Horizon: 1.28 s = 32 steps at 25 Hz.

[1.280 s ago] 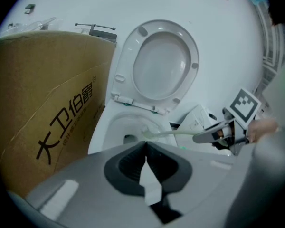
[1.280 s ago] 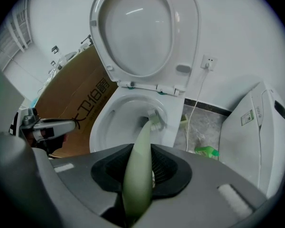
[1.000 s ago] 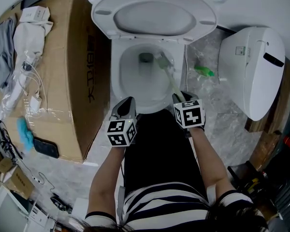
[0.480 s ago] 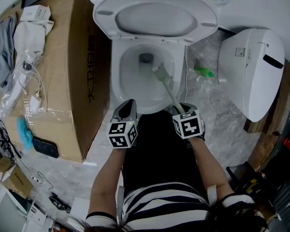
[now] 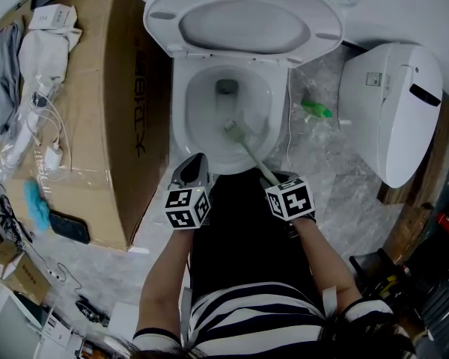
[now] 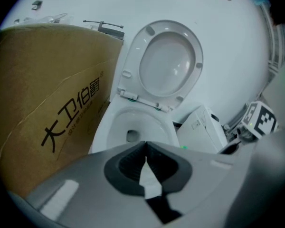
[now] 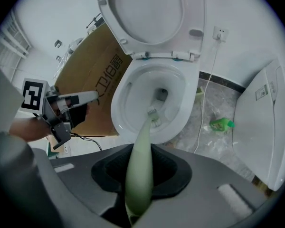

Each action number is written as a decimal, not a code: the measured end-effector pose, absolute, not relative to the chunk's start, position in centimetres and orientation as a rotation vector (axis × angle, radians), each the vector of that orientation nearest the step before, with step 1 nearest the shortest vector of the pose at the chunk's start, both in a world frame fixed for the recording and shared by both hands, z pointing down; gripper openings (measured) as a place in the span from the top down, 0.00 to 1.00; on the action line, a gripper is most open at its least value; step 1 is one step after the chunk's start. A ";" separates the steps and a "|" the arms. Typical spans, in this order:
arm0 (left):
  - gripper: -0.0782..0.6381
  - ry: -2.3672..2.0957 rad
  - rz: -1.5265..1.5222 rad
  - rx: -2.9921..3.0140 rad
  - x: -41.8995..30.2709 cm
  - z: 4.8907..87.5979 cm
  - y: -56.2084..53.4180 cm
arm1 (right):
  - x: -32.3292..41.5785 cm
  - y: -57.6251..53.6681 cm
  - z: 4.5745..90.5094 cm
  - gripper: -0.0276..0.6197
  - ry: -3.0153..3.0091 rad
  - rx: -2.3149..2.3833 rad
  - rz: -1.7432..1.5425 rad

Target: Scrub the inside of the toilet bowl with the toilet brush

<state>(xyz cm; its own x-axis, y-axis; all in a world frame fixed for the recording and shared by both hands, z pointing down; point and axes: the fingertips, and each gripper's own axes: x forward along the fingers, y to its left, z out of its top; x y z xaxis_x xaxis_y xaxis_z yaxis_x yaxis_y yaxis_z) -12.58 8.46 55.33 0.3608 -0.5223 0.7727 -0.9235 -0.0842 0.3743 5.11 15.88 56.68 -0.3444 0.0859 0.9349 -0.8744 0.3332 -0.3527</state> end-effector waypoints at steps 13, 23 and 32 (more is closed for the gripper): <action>0.89 -1.307 0.563 1.715 -13.4 55.6 9.0 | 0.1 16.8 55.9 0.81 -1.675 0.647 1.431; 0.89 -1.323 0.565 1.706 -13.6 55.5 9.4 | -1.8 14.4 56.1 0.82 -1.740 0.663 1.543; 0.89 -1.333 0.556 1.721 -13.4 55.2 9.1 | -2.6 12.4 56.8 0.82 -1.793 0.669 1.520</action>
